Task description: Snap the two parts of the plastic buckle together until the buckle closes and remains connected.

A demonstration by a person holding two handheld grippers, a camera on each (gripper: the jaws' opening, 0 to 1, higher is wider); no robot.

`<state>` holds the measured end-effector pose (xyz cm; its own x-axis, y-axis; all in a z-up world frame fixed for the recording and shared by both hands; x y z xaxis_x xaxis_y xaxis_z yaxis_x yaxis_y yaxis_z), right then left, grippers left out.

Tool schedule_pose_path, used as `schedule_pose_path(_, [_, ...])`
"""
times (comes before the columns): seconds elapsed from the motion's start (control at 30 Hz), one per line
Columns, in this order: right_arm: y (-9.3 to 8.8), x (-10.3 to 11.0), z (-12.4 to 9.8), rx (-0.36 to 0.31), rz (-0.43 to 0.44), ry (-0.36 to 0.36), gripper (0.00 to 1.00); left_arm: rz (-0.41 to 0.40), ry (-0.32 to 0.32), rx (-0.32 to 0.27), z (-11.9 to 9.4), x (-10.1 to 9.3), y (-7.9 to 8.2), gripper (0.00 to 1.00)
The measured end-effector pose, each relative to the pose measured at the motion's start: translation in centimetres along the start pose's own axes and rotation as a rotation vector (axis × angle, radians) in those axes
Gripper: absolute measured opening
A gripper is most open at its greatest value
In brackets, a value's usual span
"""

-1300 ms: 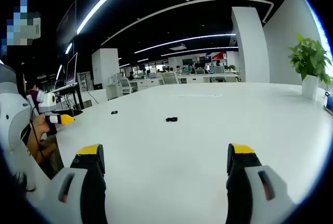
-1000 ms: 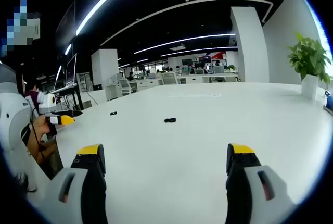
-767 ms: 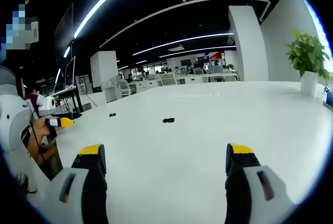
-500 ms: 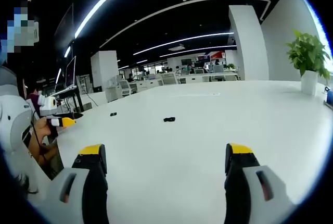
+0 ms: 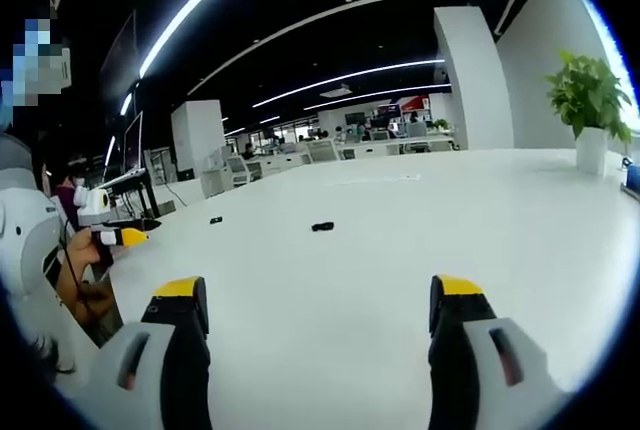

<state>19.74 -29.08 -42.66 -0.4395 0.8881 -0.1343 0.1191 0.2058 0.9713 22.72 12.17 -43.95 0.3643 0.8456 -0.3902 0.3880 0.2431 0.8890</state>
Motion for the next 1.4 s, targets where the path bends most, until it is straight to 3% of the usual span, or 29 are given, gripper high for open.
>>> schedule_pose_path(0.37, [-0.1,0.1,0.2,0.000,0.002,0.013,0.90,0.024,0.013,0.020,0.6,0.6,0.3,0.91])
schedule_pose_path(0.53, [-0.1,0.2,0.5,0.003,0.000,0.019,0.89,0.016,-0.010,0.015,1.4,0.7,0.9,0.88])
schedule_pose_path(0.87, [-0.4,0.3,0.4,0.004,0.015,0.022,0.88,0.054,-0.033,0.062,3.0,0.8,1.2,0.88])
schedule_pose_path(1.4, [0.0,0.9,0.0,0.001,-0.012,0.034,0.87,0.065,-0.040,0.091,5.3,2.6,2.7,0.87])
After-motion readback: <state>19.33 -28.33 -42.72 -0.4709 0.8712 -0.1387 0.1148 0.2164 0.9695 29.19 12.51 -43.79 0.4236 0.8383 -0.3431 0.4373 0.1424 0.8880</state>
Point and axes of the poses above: the point that each gripper's makers call its tool centre point, and the gripper's own axes: z roughly forward along the fingers, x roughly to its left, y roughly out of its top, the point moved 4 cm from there along -z, roughly backward along the fingers, and after that the axes turned 15 degrees about -z, right-handed, at the moved point
